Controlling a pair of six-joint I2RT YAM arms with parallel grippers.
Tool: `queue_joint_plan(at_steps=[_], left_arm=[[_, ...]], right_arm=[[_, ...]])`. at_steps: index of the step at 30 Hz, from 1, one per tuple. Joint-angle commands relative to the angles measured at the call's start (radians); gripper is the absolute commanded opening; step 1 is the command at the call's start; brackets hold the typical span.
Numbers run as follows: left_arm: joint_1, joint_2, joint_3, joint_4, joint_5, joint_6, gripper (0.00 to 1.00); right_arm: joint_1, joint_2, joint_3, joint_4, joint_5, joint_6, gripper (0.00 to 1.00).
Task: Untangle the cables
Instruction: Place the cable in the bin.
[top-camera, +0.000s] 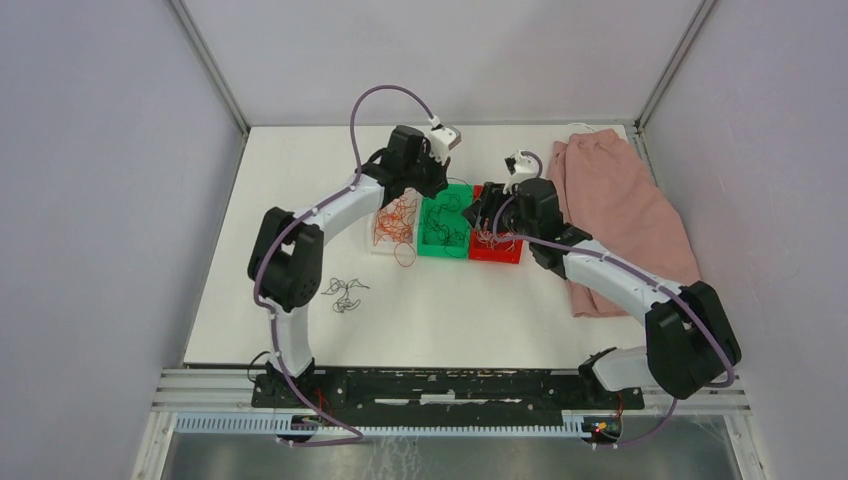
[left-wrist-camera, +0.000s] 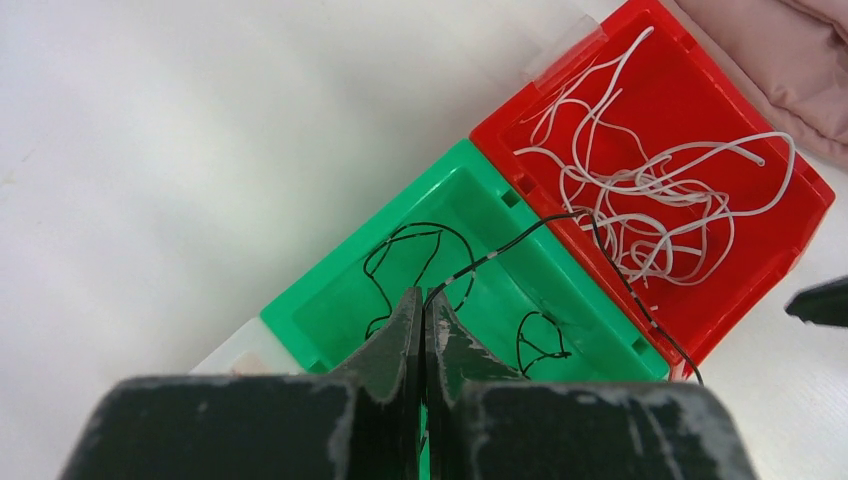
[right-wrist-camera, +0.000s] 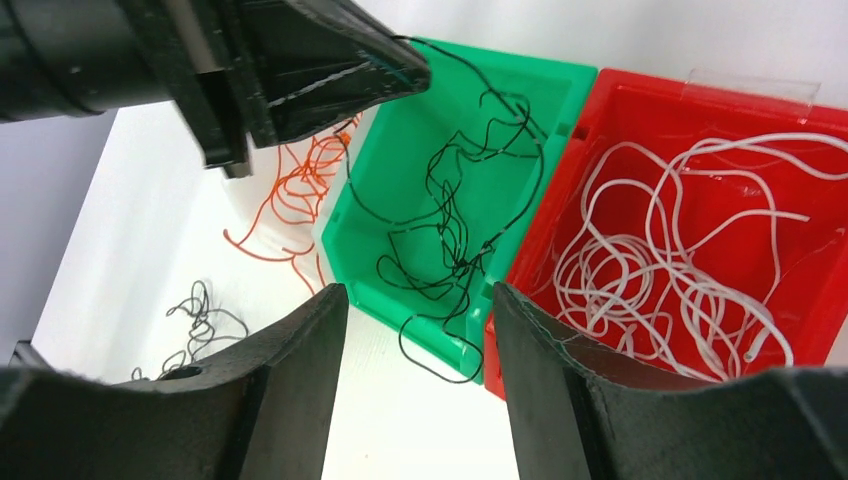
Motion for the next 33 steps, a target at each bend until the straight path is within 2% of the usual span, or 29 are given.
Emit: queue_joint_plan(at_steps=[1,8,17,22,25,26,28,29,32,33], left_arm=[[-0.025,0.035,0.061,-0.003,-0.006,0.039,0.03],[-0.052,0.056,0.009,0.037,-0.030,0.062,0.03],[-0.053,0.100,-0.024,0.056,-0.114,0.205,0.03],[-0.052,0.110,-0.025,0.060,-0.133,0.234,0.04],[-0.051,0.093,-0.003,0.030,-0.108,0.236,0.13],[-0.049,0.084,0.010,0.014,-0.097,0.234,0.20],[-0.040,0.068,0.043,-0.029,-0.051,0.228,0.41],[-0.034,0.061,0.068,-0.063,-0.025,0.231,0.58],[-0.014,0.040,0.111,-0.154,0.041,0.231,0.74],[-0.008,0.030,0.115,-0.173,0.059,0.236,0.76]], right_arm=[[-0.028,-0.070,-0.026,0.044,-0.078,0.044,0.61],[-0.075,-0.138,-0.068,0.034,-0.085,0.057,0.52],[-0.102,-0.171,-0.088,0.027,-0.092,0.074,0.48],[-0.107,-0.184,-0.087,0.019,-0.091,0.072,0.47],[-0.109,-0.198,-0.084,0.010,-0.085,0.068,0.46],[-0.112,-0.203,-0.083,0.005,-0.084,0.066,0.46],[-0.112,-0.209,-0.080,-0.004,-0.080,0.064,0.45],[-0.112,-0.212,-0.077,-0.008,-0.080,0.063,0.45],[-0.114,-0.215,-0.066,-0.021,-0.084,0.067,0.45],[-0.113,-0.214,-0.063,-0.024,-0.085,0.067,0.45]])
